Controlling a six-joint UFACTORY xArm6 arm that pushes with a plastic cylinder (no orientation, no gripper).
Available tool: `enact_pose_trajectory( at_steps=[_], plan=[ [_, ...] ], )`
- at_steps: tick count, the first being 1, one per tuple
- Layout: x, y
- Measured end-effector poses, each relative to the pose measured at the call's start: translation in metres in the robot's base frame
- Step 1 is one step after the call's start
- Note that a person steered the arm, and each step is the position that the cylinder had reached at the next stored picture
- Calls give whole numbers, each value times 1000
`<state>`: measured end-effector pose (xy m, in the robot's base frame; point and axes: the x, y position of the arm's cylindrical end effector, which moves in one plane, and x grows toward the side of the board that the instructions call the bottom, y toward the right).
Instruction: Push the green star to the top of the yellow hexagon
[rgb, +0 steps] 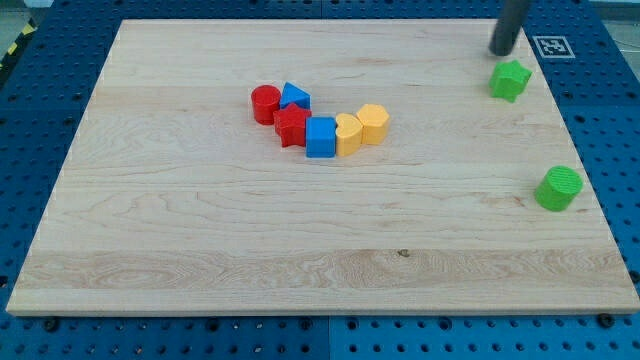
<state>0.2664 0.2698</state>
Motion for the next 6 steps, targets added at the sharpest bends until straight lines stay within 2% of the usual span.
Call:
enact_pose_trajectory(
  at_steps=[1, 2, 3, 4, 5, 6],
  plan=[
    [39, 13],
    [76, -21],
    [86, -96],
    [86, -123],
    [87, -126],
    [97, -160]
  ],
)
